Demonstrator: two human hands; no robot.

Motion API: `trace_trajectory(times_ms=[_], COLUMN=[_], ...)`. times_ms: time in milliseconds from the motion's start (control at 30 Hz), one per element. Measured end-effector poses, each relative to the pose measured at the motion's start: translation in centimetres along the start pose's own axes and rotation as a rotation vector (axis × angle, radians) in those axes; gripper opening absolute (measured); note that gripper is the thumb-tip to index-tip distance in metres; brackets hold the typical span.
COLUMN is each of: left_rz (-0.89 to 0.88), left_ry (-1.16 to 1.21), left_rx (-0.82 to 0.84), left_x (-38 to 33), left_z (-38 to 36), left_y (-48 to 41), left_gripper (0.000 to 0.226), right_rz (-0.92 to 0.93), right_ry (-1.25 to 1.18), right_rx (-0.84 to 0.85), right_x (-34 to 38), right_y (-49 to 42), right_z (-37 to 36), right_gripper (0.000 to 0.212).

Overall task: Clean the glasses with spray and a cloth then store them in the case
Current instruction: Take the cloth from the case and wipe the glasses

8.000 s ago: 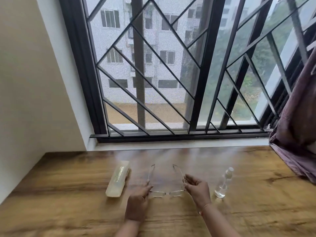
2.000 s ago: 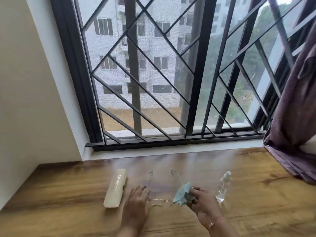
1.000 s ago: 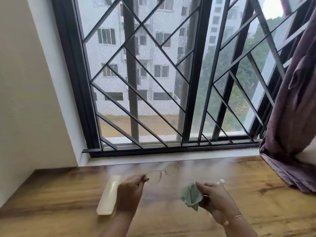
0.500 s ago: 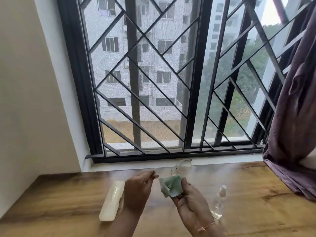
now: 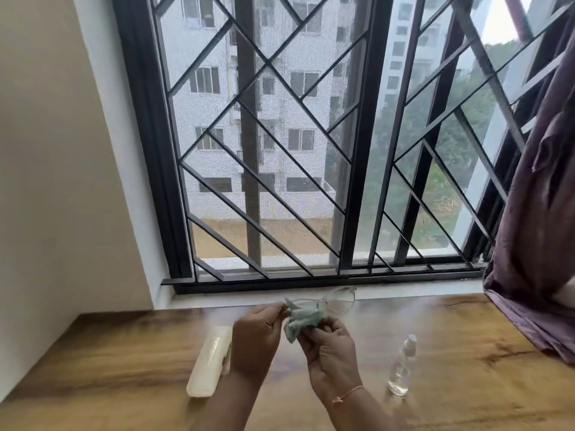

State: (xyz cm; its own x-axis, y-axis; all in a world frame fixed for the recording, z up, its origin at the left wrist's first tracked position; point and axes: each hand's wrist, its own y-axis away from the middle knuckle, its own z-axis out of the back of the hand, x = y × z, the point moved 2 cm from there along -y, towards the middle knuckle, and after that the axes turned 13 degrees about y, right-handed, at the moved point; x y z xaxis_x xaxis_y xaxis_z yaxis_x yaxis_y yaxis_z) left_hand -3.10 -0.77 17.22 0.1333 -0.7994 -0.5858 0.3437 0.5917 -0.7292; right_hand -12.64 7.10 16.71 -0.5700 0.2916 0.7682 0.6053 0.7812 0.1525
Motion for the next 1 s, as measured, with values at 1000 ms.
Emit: trace_trajectory(times_ms=[1000], left_rz=[-0.087], left_ry=[0.088], left_rx=[0.038], left_x=[-0.9], left_z=[0.1], left_y=[1.0], left_gripper=[0.020], right_rz=[0.108], right_ry=[0.060], right_rx=[0.071], right_x=[-0.5], right_y=[0.0], right_z=[-0.8], right_gripper=[0.053])
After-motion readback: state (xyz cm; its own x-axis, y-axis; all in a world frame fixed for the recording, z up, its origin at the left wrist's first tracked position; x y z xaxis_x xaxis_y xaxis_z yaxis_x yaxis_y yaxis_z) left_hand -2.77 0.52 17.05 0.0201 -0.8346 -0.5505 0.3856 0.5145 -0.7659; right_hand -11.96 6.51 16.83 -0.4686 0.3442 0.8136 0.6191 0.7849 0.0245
